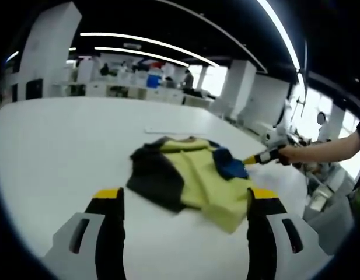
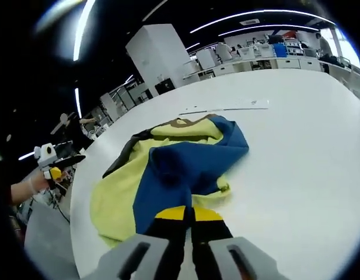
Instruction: Fold the garment on the visible template until the final outline fits inside the template.
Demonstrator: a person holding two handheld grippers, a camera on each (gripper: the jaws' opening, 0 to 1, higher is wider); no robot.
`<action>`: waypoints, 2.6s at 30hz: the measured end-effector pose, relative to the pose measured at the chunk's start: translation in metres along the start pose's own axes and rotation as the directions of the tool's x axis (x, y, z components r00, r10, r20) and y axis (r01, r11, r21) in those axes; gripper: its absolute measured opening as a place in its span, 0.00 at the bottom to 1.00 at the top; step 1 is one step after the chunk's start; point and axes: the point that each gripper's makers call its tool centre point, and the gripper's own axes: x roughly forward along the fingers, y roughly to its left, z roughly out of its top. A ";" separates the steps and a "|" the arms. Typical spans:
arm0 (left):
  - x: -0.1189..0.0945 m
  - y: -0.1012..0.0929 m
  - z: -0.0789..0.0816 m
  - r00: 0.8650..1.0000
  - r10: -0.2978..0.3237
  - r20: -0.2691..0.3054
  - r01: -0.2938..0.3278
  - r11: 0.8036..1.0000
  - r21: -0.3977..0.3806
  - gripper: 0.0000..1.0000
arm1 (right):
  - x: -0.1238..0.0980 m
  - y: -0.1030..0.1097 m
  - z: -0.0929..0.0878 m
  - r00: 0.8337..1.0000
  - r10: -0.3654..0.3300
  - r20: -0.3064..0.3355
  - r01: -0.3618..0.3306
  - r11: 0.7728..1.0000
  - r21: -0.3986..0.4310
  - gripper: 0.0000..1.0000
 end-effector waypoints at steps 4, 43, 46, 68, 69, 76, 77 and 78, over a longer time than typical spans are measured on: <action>0.002 -0.001 0.001 1.000 -0.004 0.002 0.004 1.000 0.001 0.83 | -0.019 -0.007 0.006 1.000 -0.010 0.008 0.010 1.000 0.005 0.00; 0.018 0.005 0.004 1.000 -0.003 -0.009 0.003 1.000 0.000 0.82 | -0.174 -0.164 0.007 0.928 -0.369 -0.047 0.372 0.926 0.067 0.00; 0.018 0.006 0.005 1.000 0.002 -0.006 -0.002 1.000 -0.002 0.83 | -0.180 -0.179 0.005 0.914 -0.401 -0.058 0.405 0.911 0.080 0.00; 0.037 0.014 -0.001 0.999 0.022 -0.038 -0.023 1.000 -0.018 0.81 | -0.180 -0.257 -0.023 0.865 -0.474 -0.163 0.498 0.849 0.178 0.00; 0.037 0.015 -0.002 0.999 0.025 -0.039 -0.026 0.999 -0.019 0.81 | -0.179 -0.261 -0.025 0.862 -0.476 -0.174 0.503 0.844 0.185 0.00; 0.036 0.018 -0.004 0.998 0.038 -0.048 -0.039 0.999 -0.022 0.81 | -0.177 -0.272 -0.034 0.849 -0.488 -0.202 0.523 0.832 0.186 0.00; 0.036 0.018 -0.005 0.998 0.039 -0.048 -0.040 0.999 -0.023 0.81 | -0.177 -0.273 -0.034 0.849 -0.489 -0.201 0.523 0.833 0.179 0.00; 0.036 0.018 -0.005 0.998 0.040 -0.048 -0.041 0.999 -0.025 0.81 | -0.177 -0.274 -0.034 0.848 -0.491 -0.200 0.524 0.834 0.173 0.00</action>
